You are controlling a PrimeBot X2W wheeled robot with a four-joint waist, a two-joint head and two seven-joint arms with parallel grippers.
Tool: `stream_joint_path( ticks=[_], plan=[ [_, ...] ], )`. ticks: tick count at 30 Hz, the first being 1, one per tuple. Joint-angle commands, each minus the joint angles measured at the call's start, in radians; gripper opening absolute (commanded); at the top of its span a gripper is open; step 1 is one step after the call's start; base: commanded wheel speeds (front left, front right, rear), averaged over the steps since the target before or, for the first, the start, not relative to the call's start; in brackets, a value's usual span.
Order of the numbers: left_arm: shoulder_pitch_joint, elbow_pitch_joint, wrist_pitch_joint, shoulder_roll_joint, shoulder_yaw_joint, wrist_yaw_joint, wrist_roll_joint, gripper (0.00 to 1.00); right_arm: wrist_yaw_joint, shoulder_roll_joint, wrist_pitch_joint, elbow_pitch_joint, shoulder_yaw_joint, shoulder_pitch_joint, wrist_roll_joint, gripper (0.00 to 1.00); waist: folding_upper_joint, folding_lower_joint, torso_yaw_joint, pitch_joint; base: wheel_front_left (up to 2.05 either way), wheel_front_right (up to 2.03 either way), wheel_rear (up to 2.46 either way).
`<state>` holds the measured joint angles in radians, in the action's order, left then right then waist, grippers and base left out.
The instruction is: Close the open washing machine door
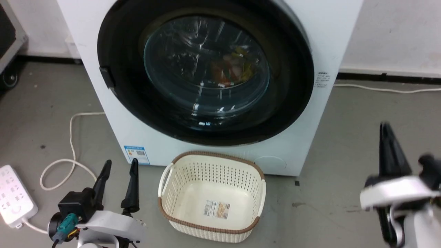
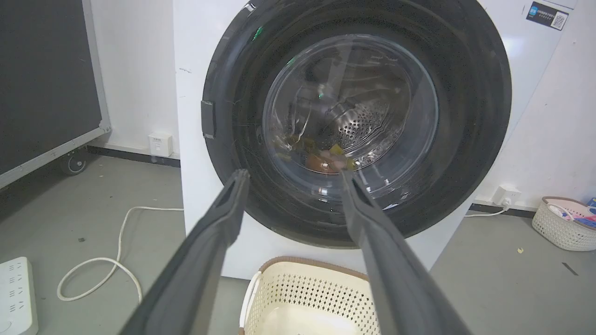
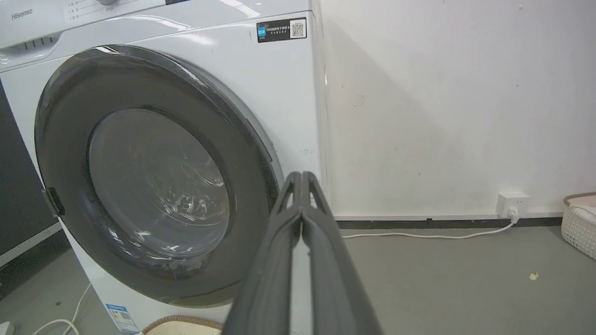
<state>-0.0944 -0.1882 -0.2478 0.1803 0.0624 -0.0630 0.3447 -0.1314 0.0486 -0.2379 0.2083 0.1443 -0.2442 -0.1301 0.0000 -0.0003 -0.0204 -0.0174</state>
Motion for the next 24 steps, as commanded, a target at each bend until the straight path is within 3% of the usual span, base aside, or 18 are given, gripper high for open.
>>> stream_joint_path(
  ticks=[1, 12, 23, 24],
  plan=[
    [0.014, 0.003, 0.003, 0.000, 0.006, 0.005, -0.007, 1.00, 0.001, 0.002, 0.006, -0.016, -0.007, 0.044, -0.012, 0.00, 0.0000, 0.0003, 0.000, -0.010, 0.00, 0.00, 0.00],
    [0.028, 0.006, 0.030, 0.000, 0.026, 0.016, -0.006, 1.00, 0.001, 0.002, 0.042, -0.057, -0.063, 0.260, -0.071, 0.00, 0.0000, 0.0003, 0.016, -0.029, 0.00, 0.00, 0.00],
    [0.031, 0.000, 0.050, -0.006, 0.040, 0.023, 0.006, 1.00, 0.001, 0.002, 0.053, -0.026, -0.108, 0.288, -0.076, 0.00, 0.0000, 0.0003, 0.027, -0.031, 0.00, 0.00, 0.00],
    [0.030, -0.001, 0.052, -0.006, 0.042, 0.023, 0.007, 1.00, 0.001, 0.002, 0.051, -0.021, -0.108, 0.285, -0.081, 0.40, 0.0000, 0.0003, 0.028, -0.031, 0.00, 0.00, 0.00]
  ],
)
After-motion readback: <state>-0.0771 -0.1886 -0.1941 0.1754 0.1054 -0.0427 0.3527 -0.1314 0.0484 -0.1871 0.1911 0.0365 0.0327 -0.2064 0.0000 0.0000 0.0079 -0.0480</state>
